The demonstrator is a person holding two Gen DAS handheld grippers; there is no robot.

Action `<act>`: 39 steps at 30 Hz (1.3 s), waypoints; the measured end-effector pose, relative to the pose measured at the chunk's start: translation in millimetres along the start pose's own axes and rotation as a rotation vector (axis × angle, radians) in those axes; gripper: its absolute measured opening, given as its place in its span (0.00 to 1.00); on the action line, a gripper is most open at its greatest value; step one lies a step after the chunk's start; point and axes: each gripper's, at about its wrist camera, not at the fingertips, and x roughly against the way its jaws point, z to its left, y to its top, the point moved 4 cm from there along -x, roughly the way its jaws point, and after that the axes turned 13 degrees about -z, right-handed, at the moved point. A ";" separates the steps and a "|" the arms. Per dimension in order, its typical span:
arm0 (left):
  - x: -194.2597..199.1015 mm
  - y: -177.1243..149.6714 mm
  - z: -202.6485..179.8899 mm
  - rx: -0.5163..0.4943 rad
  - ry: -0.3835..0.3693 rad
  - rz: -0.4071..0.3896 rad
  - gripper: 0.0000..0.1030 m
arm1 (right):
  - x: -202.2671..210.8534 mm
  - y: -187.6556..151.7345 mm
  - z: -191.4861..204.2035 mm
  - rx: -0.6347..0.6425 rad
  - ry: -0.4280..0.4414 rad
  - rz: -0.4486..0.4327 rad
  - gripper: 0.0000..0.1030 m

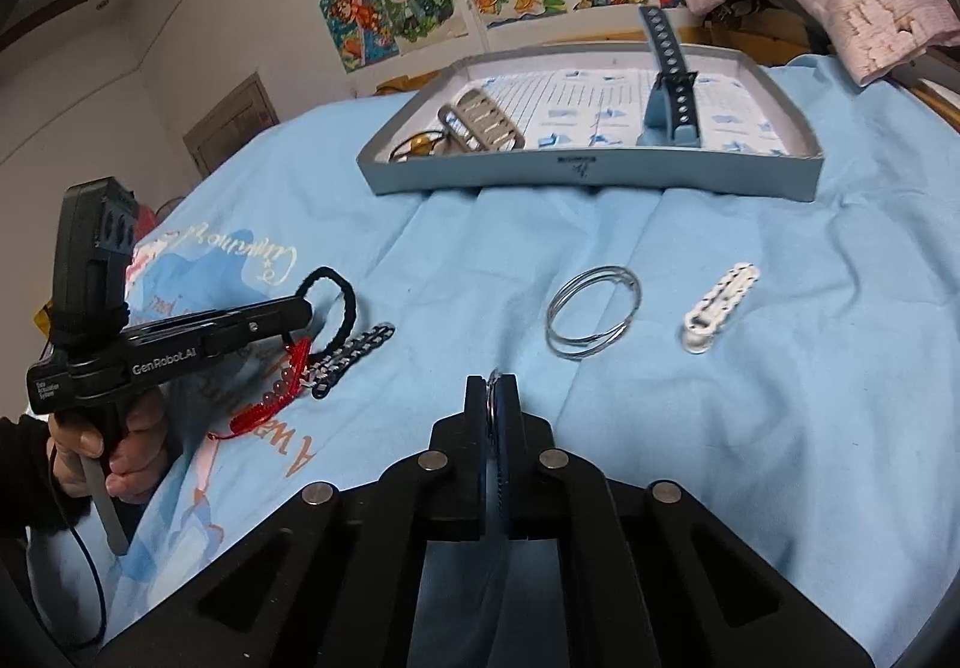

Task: Organize jewelry
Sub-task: 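Carry the hair tie and silver ring into the grey tray and open both tools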

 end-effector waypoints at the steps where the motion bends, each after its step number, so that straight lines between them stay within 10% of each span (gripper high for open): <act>1: 2.1 3.7 -0.6 0.003 -0.003 -0.004 0.05 | 2.1 0.9 -0.4 0.002 0.000 -0.003 0.03; 22: -53.3 120.6 -0.5 -0.003 0.113 -0.208 0.05 | -59.1 119.8 -19.1 0.071 -0.070 -0.215 0.03; 39: -107.0 99.0 20.0 0.032 0.162 -0.124 0.06 | -130.6 115.4 -16.7 0.090 -0.092 -0.126 0.03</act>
